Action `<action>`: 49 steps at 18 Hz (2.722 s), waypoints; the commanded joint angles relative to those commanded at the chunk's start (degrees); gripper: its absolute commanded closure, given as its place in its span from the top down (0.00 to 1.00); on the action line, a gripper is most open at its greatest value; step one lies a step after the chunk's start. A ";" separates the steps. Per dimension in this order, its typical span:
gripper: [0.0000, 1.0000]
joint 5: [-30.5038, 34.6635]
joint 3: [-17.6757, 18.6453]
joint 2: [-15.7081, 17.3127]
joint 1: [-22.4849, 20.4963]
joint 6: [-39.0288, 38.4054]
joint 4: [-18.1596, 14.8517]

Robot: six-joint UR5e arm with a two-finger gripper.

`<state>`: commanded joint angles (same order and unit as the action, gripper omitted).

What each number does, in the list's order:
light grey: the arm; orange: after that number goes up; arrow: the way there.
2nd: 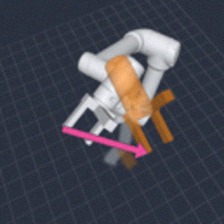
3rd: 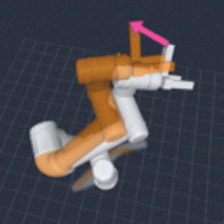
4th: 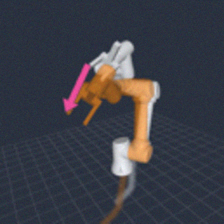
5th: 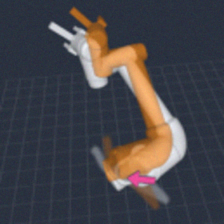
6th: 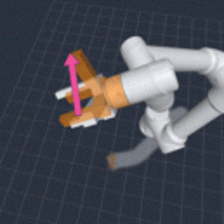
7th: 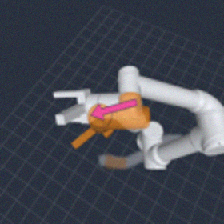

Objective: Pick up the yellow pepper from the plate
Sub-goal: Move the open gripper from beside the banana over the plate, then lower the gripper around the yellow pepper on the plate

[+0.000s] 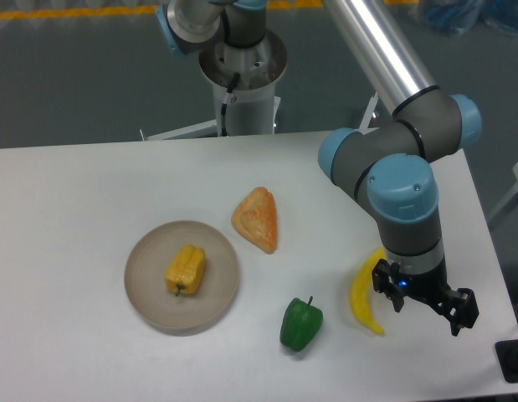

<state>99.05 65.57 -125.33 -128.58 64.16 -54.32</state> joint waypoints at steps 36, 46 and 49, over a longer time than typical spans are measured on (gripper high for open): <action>1.00 -14.41 35.51 20.92 19.86 -40.87 3.95; 1.00 -13.89 35.42 17.94 21.79 -40.52 4.30; 1.00 -13.27 35.07 16.44 22.67 -40.43 4.48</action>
<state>85.78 100.64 -108.89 -105.91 23.73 -49.84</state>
